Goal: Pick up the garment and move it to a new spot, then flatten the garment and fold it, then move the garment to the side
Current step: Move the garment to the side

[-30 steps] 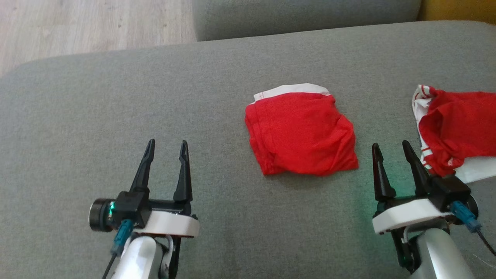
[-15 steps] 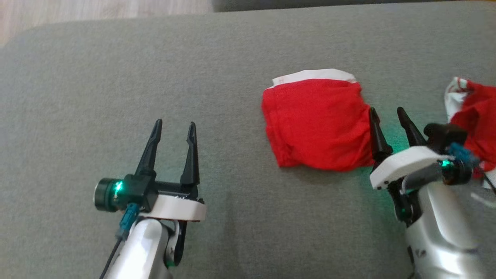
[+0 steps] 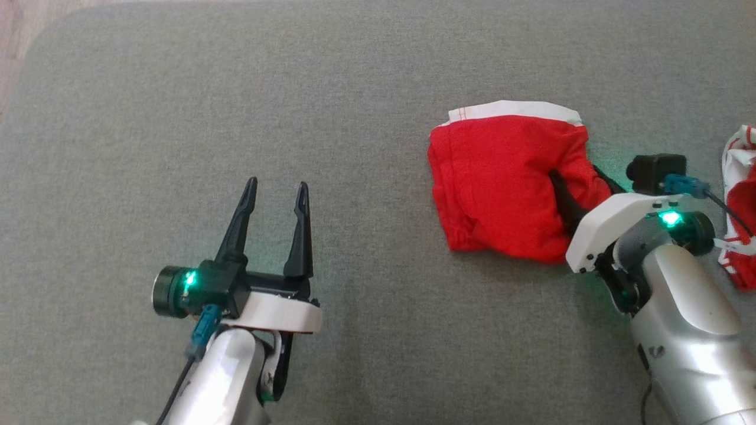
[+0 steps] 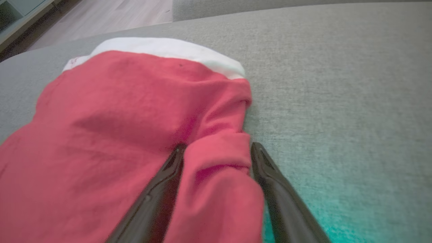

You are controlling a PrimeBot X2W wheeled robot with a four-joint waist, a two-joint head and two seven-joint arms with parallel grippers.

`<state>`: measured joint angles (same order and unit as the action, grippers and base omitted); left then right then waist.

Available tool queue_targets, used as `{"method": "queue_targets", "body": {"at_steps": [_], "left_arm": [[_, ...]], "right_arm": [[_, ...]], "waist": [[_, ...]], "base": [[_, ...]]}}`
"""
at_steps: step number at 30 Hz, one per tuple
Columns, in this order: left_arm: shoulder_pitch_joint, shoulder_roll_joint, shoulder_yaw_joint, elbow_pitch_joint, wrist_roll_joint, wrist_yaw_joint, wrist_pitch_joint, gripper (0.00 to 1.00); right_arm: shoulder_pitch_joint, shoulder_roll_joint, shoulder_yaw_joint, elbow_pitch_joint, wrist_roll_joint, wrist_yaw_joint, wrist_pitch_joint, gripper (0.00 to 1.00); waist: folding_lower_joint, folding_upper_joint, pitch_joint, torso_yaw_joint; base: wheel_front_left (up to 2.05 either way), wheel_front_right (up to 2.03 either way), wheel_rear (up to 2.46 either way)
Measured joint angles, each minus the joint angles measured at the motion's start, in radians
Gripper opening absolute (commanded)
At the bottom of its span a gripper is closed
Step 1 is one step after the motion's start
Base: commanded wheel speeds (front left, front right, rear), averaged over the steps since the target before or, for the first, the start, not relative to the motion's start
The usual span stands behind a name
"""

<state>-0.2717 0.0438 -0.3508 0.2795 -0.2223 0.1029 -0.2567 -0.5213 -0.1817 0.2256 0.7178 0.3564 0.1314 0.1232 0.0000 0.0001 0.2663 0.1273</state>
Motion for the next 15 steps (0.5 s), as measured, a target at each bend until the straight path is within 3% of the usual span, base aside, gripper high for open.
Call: {"method": "queue_targets", "body": {"at_steps": [1,8,15], "left_arm": [[-0.002,0.0,0.001,0.0,0.0,0.0,0.0,1.0],[-0.005,0.0,0.008,0.004,0.001,0.002,0.0,1.0],[0.0,0.0,0.021,0.007,0.006,-0.007,0.0,1.0]], "right_arm": [[-0.004,-0.008,0.018,0.004,0.006,0.0,-0.001,0.0],[-0.02,-0.05,0.132,0.028,-0.047,0.0,-0.103,0.0],[-0.019,-0.126,0.159,0.015,-0.128,0.0,-0.159,0.0]], "waist": [[0.0,0.0,-0.001,-0.001],[0.0,0.0,-0.022,-0.027],[0.0,0.0,-0.062,-0.062]], "base": [[0.0,0.0,0.0],[0.0,0.0,0.0],[0.0,0.0,0.0]]}}
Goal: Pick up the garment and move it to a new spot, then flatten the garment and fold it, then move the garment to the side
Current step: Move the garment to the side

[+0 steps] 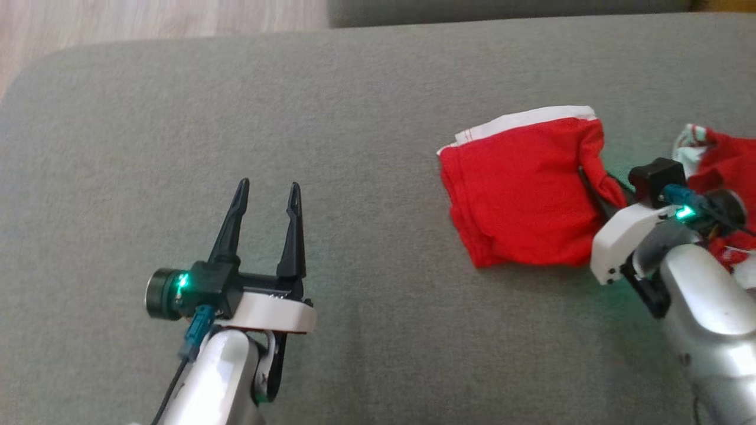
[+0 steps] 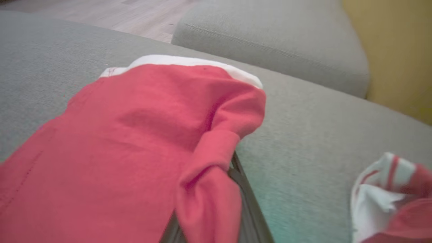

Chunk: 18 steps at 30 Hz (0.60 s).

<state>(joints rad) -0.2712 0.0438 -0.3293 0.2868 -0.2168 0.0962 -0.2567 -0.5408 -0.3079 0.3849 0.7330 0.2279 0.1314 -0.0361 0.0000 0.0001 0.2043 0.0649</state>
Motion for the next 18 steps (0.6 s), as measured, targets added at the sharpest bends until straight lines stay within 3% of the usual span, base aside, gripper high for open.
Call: {"method": "queue_targets", "body": {"at_steps": [5,9,18], "left_arm": [[0.019,0.0,0.014,-0.001,0.007,-0.001,0.0,1.0],[0.026,0.0,0.023,-0.003,0.016,-0.004,0.0,1.0],[0.022,0.0,0.026,-0.009,0.017,-0.008,0.0,1.0]], "right_arm": [[0.004,-0.091,0.06,-0.071,-0.032,0.0,0.023,0.0],[0.005,-0.199,0.093,-0.143,-0.033,0.0,0.066,0.0],[0.005,-0.449,0.056,-0.224,-0.005,0.0,0.144,0.0]], "waist": [[0.0,0.0,-0.03,-0.041],[-0.0001,0.0,-0.04,-0.073],[0.0001,0.0,0.019,-0.095]], "base": [[0.0,0.0,0.0],[0.0,0.0,0.0],[0.0,0.0,0.0]]}}
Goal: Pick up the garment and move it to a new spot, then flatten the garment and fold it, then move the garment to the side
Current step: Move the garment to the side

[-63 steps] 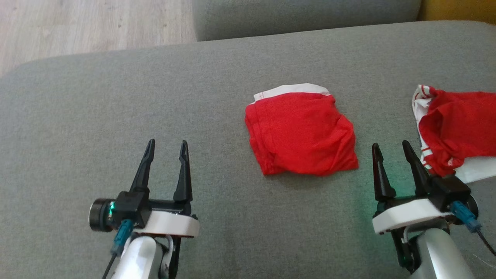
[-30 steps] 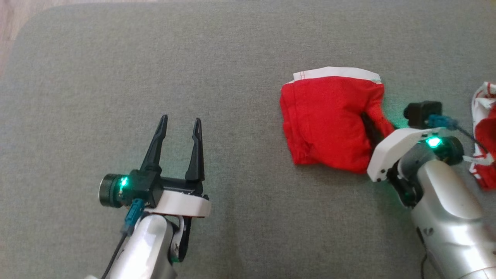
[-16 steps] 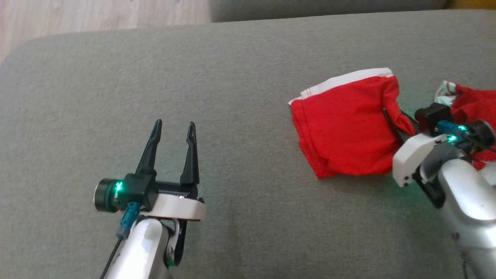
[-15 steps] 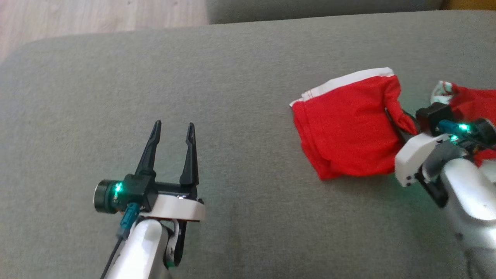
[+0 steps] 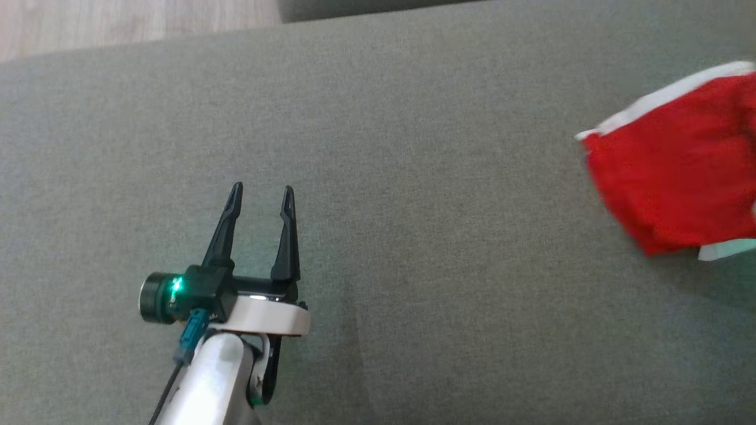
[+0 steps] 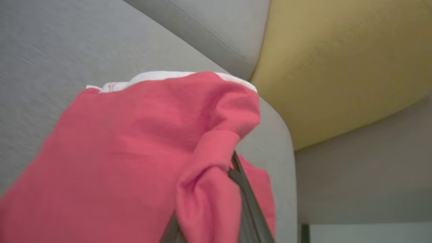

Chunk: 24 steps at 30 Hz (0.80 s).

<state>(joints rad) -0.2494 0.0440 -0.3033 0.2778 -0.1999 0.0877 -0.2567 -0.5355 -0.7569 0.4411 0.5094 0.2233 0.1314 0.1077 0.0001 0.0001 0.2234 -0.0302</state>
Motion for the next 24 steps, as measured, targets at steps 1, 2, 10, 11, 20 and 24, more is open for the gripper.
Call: {"method": "queue_targets", "body": {"at_steps": [1,2,10,11,20,24], "left_arm": [[-0.003,0.0,-0.001,0.0,0.0,0.0,0.0,1.0],[-0.008,0.0,-0.002,0.0,0.0,0.0,0.0,1.0],[-0.062,0.0,-0.003,-0.001,0.007,-0.001,0.0,1.0],[-0.064,-0.001,-0.003,-0.001,0.007,-0.002,0.0,1.0],[-0.078,-0.001,0.012,0.001,0.025,-0.011,0.0,1.0],[-0.08,-0.001,0.014,0.006,0.025,-0.017,0.0,1.0]], "right_arm": [[0.002,-0.022,-0.007,0.009,0.0,0.0,0.003,0.0],[0.007,-0.042,-0.017,0.021,0.0,0.0,0.007,0.0],[0.022,-0.071,-0.125,0.156,-0.011,0.0,-0.011,0.0],[0.022,-0.069,-0.137,0.173,-0.016,0.0,-0.016,0.0],[0.011,0.002,-0.212,0.241,-0.075,0.0,-0.056,0.0],[0.009,0.025,-0.232,0.251,-0.085,0.0,-0.056,0.93]], "waist": [[-0.0001,0.0,0.009,0.0],[-0.0001,0.0,0.018,0.0],[0.0,0.0,0.091,0.005],[0.0,0.0,0.099,0.006],[0.0001,0.0,0.137,0.012],[0.0,0.0,0.129,0.012]], "base": [[0.0,0.0,0.0],[0.0,0.0,0.0],[0.0,0.0,0.0],[0.0,0.0,0.0],[0.0,0.0,0.0],[0.0,0.0,0.0]]}}
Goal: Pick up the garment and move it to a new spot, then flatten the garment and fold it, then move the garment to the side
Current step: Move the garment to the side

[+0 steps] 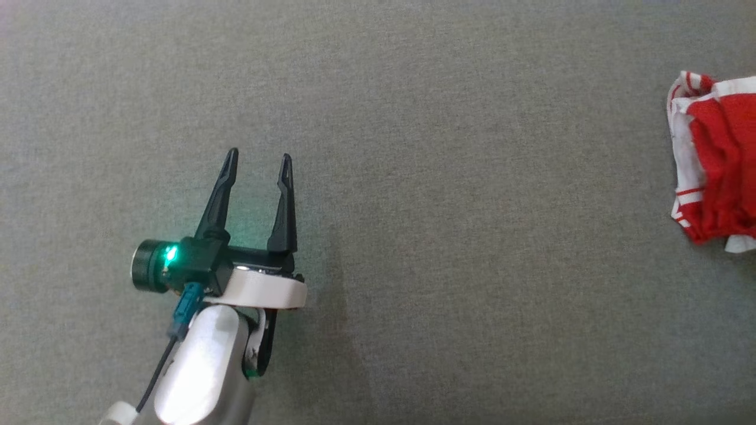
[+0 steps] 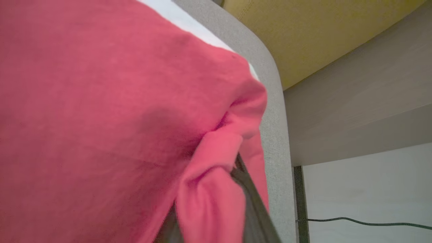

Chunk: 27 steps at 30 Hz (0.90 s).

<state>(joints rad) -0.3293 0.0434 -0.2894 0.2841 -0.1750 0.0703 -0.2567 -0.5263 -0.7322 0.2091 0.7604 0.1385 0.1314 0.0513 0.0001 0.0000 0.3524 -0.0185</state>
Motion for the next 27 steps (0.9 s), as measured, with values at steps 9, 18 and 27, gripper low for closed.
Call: {"method": "queue_targets", "body": {"at_steps": [9,18,27], "left_arm": [[0.003,0.0,0.007,0.003,-0.001,0.0,0.0,1.0],[0.035,0.0,0.012,-0.014,-0.012,0.002,0.0,1.0],[0.087,0.0,0.016,-0.029,-0.027,0.009,0.0,1.0]], "right_arm": [[-0.021,0.053,-0.093,-0.052,-0.025,0.0,-0.031,1.0],[-0.03,0.198,-0.17,-0.32,0.006,0.0,-0.102,1.0],[0.127,0.503,-0.225,-0.582,0.057,0.0,-0.149,1.0]], "waist": [[-0.0002,0.0,-0.06,-0.013],[-0.0003,0.0,-0.149,-0.022],[-0.0003,0.0,-0.224,-0.007]], "base": [[0.0,0.0,0.0],[0.0,0.0,0.0],[0.0,0.0,0.0]]}}
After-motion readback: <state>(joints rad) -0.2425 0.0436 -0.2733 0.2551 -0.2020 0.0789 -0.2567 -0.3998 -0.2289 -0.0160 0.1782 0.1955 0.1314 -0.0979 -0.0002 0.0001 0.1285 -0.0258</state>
